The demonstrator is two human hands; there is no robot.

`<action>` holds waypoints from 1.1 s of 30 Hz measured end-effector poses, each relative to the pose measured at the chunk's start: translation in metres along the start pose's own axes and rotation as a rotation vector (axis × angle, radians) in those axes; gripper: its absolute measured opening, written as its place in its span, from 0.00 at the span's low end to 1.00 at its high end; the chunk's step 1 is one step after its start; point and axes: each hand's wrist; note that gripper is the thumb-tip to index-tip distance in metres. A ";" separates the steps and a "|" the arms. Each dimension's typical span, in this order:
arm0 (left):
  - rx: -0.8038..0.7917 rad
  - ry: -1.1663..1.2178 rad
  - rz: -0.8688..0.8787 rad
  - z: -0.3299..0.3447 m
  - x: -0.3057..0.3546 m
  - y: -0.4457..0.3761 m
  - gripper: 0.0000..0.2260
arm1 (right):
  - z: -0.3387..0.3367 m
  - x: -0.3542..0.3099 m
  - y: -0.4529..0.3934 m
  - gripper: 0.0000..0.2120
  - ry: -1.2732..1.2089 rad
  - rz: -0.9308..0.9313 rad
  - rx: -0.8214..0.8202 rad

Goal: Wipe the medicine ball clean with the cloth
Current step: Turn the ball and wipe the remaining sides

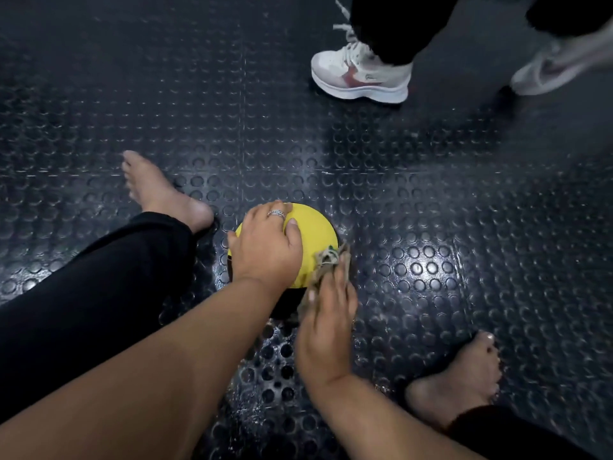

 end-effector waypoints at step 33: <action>0.182 0.441 -0.541 -0.010 -0.012 -0.002 0.20 | -0.023 0.039 -0.057 0.14 -0.351 0.504 -0.250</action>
Point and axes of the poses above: each hand's wrist, its own y-axis away from the middle knuckle, its own z-axis out of the palm, x = y × z, and after that the axes turned 5 degrees about x, right-handed
